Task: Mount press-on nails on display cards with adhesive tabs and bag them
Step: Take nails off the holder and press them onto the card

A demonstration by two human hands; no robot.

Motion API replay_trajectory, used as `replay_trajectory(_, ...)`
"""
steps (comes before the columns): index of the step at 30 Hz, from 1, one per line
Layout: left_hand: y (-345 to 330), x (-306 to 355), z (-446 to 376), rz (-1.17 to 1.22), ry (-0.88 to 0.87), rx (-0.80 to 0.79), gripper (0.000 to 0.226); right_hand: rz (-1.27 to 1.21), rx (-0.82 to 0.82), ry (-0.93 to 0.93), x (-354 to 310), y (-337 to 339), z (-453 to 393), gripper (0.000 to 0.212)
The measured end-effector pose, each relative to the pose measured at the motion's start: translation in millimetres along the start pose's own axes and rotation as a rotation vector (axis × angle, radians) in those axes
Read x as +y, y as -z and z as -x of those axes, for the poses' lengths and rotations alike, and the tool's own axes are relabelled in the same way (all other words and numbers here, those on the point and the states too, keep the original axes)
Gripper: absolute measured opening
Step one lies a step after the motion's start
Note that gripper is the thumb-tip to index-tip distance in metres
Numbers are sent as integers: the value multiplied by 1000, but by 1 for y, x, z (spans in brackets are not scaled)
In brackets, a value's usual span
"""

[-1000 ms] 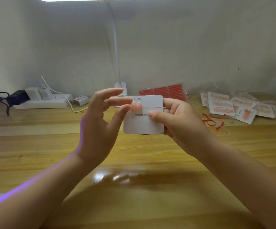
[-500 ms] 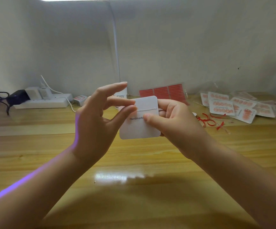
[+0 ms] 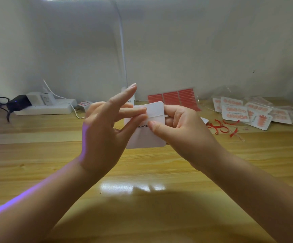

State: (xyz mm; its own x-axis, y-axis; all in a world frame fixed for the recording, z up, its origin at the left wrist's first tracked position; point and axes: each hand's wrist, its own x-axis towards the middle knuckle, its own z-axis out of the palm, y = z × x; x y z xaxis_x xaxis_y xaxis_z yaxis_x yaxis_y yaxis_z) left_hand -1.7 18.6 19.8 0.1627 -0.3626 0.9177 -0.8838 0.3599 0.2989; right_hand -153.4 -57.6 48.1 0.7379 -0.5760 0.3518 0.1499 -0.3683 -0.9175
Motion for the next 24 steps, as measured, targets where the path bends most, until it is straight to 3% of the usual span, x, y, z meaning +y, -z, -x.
replay_trajectory(8, -4, 0, 2, -104, -54, -18, 52, -19, 5, 4, 5, 3, -2, 28)
replay_trajectory(13, -4, 6, 1, 99, 168, -2, 45, -109, 26, -60, 11, 7, -6, 25)
replay_trajectory(19, -6, 2, -4, 517, 667, 4, 51, -193, 46, -111, 14, 11, -10, 28)
replay_trajectory(24, -9, 1, 0, 524, 664, -33, 46, -192, 27, -147, 18, 11, -12, 28)
